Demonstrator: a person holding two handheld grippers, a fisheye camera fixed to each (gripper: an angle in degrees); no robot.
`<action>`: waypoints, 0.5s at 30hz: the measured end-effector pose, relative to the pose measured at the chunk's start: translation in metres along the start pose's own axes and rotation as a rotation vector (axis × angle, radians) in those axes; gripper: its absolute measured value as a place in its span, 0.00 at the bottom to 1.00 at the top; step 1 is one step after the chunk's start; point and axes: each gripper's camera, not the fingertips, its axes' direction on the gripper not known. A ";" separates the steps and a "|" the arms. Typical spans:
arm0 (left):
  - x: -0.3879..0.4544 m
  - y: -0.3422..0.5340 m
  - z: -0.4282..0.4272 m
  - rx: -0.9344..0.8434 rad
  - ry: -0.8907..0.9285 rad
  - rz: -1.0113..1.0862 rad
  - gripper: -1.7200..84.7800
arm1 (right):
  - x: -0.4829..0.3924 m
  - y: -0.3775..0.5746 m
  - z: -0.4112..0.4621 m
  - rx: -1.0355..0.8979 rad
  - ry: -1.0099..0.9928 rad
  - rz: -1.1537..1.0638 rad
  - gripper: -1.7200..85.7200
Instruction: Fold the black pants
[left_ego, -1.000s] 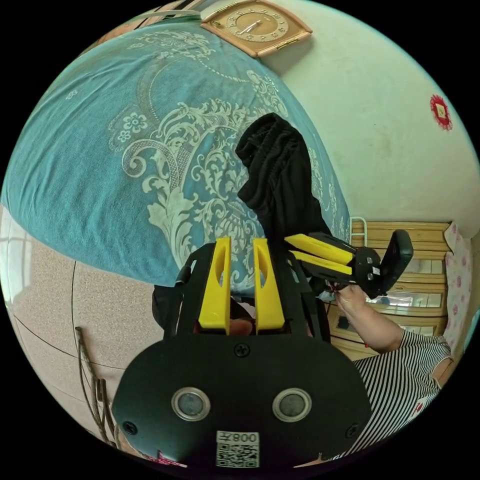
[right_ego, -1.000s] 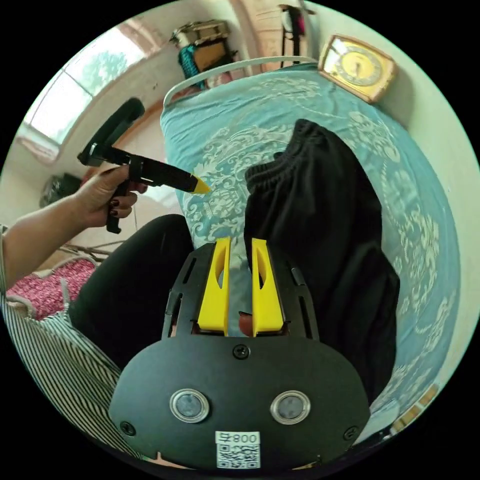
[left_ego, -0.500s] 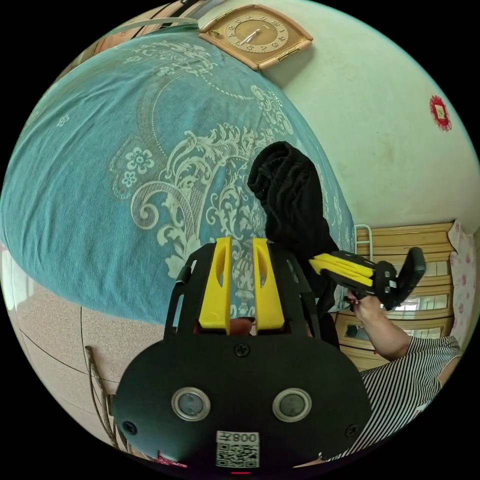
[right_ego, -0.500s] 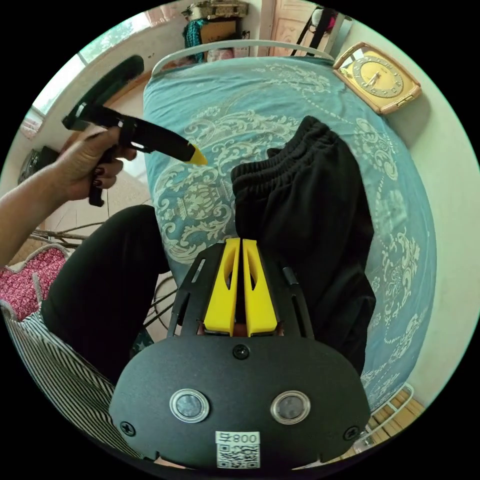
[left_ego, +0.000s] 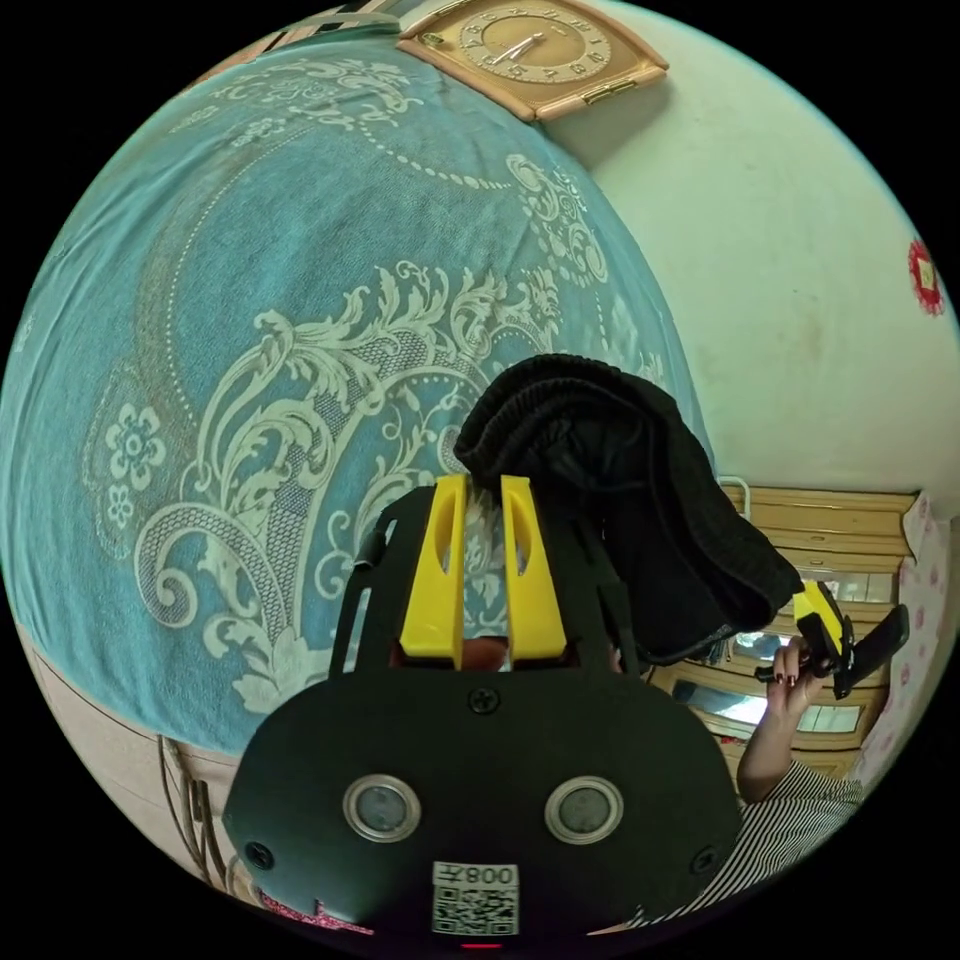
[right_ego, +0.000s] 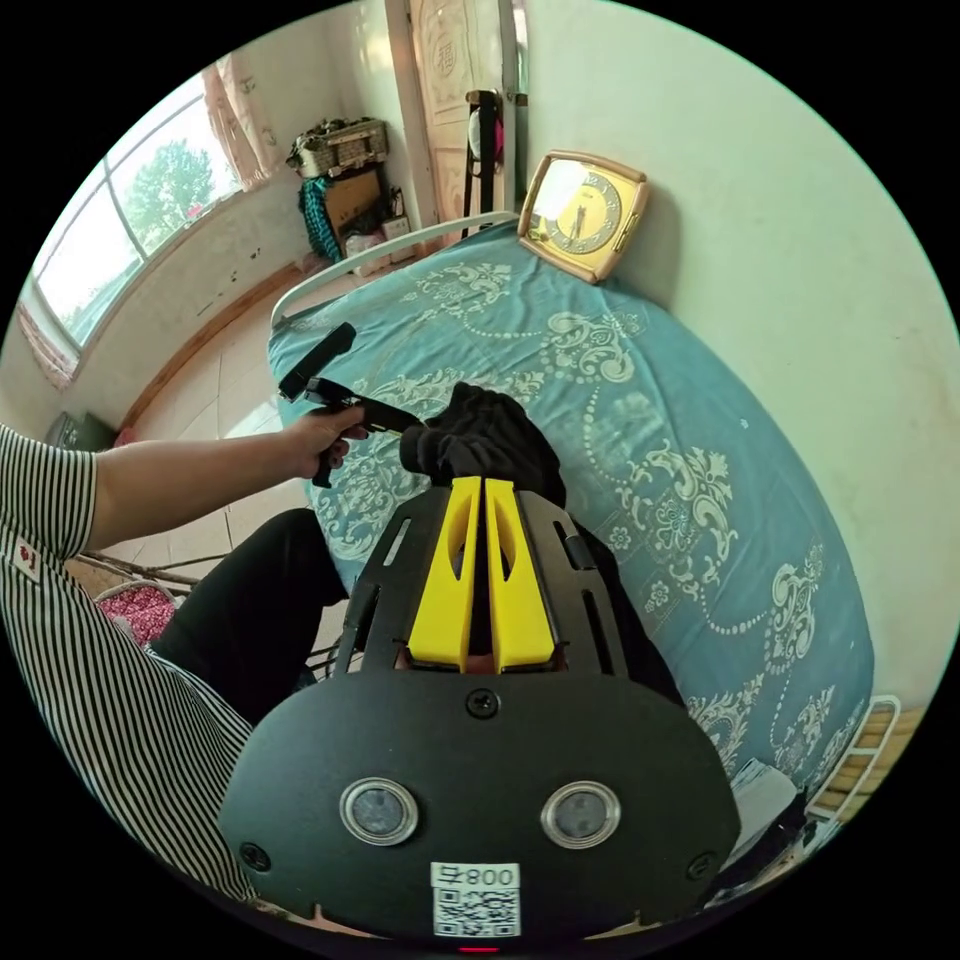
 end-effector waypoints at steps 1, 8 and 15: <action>-0.003 0.000 0.000 0.004 0.022 -0.015 0.08 | 0.002 0.003 -0.002 -0.003 -0.006 0.007 0.02; -0.001 0.020 -0.020 0.070 0.121 0.034 0.06 | 0.007 0.017 -0.028 0.015 -0.001 0.031 0.02; 0.014 0.074 -0.073 0.203 0.288 0.173 0.05 | 0.008 0.018 -0.099 0.091 0.097 0.003 0.02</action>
